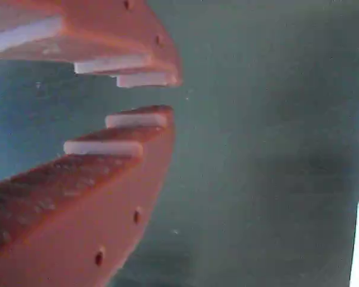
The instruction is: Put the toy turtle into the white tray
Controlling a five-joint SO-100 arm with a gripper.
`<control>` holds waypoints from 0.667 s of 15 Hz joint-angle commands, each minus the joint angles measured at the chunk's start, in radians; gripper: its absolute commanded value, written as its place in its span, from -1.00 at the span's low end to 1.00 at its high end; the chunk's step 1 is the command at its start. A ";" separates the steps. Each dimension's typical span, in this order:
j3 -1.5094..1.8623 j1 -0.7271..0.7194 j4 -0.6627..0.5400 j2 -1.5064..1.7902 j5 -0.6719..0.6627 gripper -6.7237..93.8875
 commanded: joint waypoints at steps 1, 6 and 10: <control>0.048 -0.015 0.063 0.103 0.011 -0.87; 0.092 0.011 0.163 0.241 0.002 -0.87; 0.094 0.009 0.163 0.241 -0.006 -0.87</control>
